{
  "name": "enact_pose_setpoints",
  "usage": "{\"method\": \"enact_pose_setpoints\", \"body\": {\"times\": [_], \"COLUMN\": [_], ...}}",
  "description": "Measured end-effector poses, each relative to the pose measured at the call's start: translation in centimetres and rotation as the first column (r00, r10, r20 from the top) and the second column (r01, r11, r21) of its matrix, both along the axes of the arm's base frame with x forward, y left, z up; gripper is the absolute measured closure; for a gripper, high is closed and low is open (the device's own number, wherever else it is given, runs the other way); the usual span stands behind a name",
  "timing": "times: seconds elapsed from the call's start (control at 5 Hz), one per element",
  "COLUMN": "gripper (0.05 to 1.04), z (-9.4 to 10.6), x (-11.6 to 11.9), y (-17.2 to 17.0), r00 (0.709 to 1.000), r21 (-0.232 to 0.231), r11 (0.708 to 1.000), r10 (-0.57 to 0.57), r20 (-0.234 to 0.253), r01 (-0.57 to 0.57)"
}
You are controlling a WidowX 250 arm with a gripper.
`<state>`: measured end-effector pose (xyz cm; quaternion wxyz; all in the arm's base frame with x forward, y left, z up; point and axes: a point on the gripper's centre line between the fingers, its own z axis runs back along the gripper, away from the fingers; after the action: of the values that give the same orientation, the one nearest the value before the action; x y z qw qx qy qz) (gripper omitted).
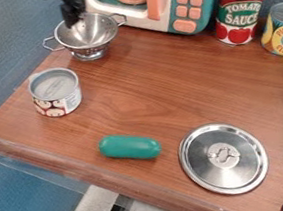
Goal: Move the can to the upper middle of the table
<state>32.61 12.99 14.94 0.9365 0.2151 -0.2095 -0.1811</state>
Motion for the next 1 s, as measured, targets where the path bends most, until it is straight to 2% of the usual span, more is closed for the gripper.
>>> {"method": "enact_pose_setpoints", "body": {"times": [0.2,0.4,0.6,0.8,1.0], "gripper": [0.083,0.083,0.083,0.083,0.083], "z": [0.2,-0.3,-1.8,-3.4,-4.5], "x": [-1.4,-3.6,-6.7,-9.0,-11.0], "y": [0.7,2.4,3.7,4.2,4.7], "r00": [1.0,0.997,0.987,0.966,0.939], "r21": [-0.031,-0.078,-0.122,-0.133,-0.102], "r11": [0.999,0.996,0.991,0.987,0.98], "r10": [-0.025,-0.051,-0.08,-0.122,-0.193], "r20": [-0.004,-0.065,-0.142,-0.227,-0.284], "r01": [0.025,0.046,0.062,0.093,0.17]}}
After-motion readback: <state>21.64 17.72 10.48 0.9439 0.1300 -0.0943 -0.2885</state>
